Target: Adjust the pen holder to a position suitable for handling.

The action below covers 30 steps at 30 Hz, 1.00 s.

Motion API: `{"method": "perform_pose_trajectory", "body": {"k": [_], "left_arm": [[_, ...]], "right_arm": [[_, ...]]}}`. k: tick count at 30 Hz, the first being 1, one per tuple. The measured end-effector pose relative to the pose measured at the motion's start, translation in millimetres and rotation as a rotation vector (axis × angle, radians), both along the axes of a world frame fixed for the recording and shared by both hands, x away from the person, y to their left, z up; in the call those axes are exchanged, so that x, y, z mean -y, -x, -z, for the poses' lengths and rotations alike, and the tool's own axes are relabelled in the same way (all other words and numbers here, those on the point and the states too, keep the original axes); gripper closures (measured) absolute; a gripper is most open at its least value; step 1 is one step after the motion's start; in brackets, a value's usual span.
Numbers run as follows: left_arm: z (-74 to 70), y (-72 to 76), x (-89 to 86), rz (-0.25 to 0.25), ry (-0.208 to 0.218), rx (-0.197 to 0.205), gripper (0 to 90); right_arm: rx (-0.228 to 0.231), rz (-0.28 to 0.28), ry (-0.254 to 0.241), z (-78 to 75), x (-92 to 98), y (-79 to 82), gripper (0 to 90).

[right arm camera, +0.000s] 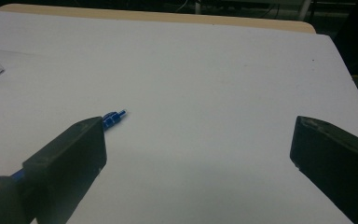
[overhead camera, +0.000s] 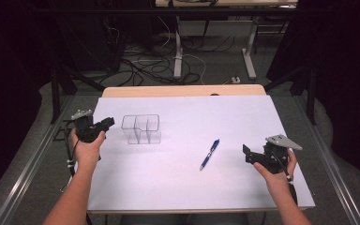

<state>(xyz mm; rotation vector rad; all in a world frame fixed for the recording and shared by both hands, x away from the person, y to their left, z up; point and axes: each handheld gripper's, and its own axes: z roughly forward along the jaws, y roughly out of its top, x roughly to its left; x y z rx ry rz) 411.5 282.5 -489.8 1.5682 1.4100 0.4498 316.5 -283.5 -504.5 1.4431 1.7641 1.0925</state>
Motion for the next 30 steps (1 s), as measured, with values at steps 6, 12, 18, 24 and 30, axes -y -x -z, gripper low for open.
{"method": "perform_pose_trajectory", "body": {"k": [6,12,18,24,30], "left_arm": [[9.1,-9.6,-1.2,0.020,0.012,-0.043,89.5],[20.4,-18.8,4.7,0.045,-0.008,-0.064,90.0],[28.8,-24.8,10.3,0.066,-0.018,-0.084,90.0],[33.6,-28.3,13.7,0.088,-0.017,-0.118,90.0],[36.7,-30.1,16.9,0.094,-0.015,-0.126,90.0]], "right_arm": [[0.006,-0.001,-0.004,1.9,0.3,-1.9,3.2],[-0.003,-0.003,-0.006,3.3,-0.5,-2.8,3.2],[-0.005,-0.007,0.003,3.6,-0.5,-3.1,3.2],[-0.012,-0.013,-0.006,4.0,-0.5,-3.5,3.2],[-0.009,-0.015,-0.003,4.2,-0.6,-3.9,3.2]]}}
